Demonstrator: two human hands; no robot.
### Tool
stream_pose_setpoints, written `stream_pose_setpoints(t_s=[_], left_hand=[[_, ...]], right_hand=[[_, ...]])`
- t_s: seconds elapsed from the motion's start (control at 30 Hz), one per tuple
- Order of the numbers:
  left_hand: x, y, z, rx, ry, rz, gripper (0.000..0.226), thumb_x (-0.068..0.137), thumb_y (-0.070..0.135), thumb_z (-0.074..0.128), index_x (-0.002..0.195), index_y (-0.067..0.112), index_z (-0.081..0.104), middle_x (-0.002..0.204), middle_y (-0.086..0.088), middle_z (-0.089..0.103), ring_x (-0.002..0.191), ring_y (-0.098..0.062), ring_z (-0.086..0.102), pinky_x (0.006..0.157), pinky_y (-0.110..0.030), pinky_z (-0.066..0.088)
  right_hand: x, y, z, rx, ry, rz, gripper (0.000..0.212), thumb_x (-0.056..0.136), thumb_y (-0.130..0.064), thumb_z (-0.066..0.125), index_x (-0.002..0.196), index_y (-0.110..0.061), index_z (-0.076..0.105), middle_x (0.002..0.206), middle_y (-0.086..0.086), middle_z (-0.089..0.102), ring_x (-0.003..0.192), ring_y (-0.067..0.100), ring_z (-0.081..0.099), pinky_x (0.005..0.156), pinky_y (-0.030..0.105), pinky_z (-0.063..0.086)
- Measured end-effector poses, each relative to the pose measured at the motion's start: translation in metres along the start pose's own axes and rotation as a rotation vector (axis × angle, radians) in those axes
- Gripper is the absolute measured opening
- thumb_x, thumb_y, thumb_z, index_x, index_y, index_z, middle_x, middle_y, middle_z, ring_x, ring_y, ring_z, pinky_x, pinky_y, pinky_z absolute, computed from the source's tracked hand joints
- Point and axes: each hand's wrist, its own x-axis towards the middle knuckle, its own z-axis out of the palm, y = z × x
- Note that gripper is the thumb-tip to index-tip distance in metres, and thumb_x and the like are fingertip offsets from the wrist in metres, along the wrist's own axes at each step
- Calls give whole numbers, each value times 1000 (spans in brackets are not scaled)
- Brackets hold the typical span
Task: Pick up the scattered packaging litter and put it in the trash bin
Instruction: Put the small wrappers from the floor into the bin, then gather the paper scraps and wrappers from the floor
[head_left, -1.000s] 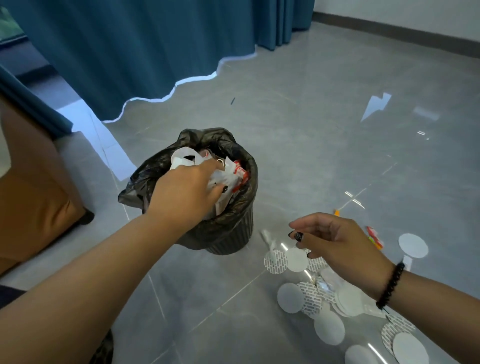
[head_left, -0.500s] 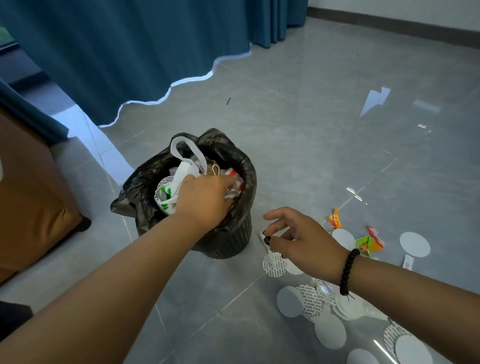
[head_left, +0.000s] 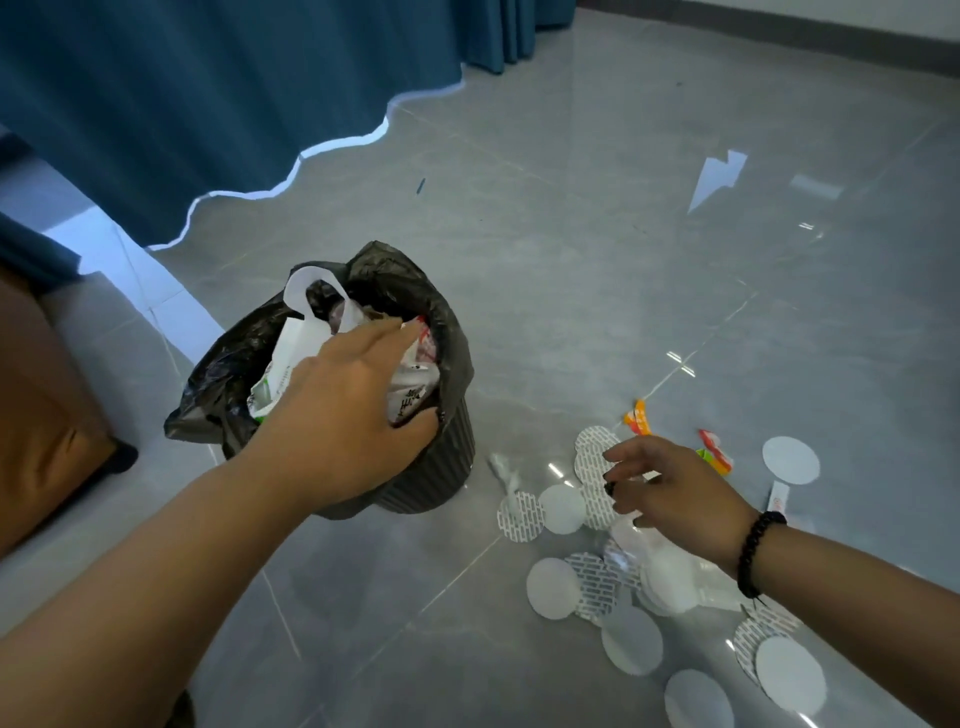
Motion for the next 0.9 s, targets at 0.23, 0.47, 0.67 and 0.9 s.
stream_pose_setpoints(t_s=[0.23, 0.47, 0.67, 0.9], left_hand=[[-5, 49, 22, 247, 408, 480, 46, 78, 17, 59, 121, 2, 61, 131, -20, 56, 124, -38, 50, 99, -51, 40], [-11, 84, 106, 229, -1, 581, 27, 70, 16, 61, 96, 12, 68, 101, -8, 67, 90, -29, 64, 70, -38, 53], [-27, 83, 183, -9, -327, 64, 42, 92, 26, 52, 133, 20, 46, 137, 0, 45, 122, -20, 47, 100, -32, 42], [-55, 101, 250, -182, -234, -175, 56, 87, 24, 60, 138, 22, 37, 145, -3, 29, 131, -24, 30, 105, -31, 33]], right_hand=[[-18, 16, -19, 19, 77, 10, 21, 83, 1, 58, 96, -16, 60, 93, 3, 63, 71, 20, 60, 63, 25, 48], [-41, 52, -37, -179, 112, 26, 22, 84, -10, 61, 105, -18, 61, 102, -2, 63, 83, 18, 63, 75, 26, 49], [-54, 100, -49, -691, 51, -29, 36, 88, -22, 57, 123, -24, 50, 119, -4, 51, 102, 14, 54, 86, 19, 41], [-67, 153, -65, -934, -28, 129, 41, 85, -29, 58, 124, -25, 46, 121, -4, 49, 114, 16, 50, 93, 25, 42]])
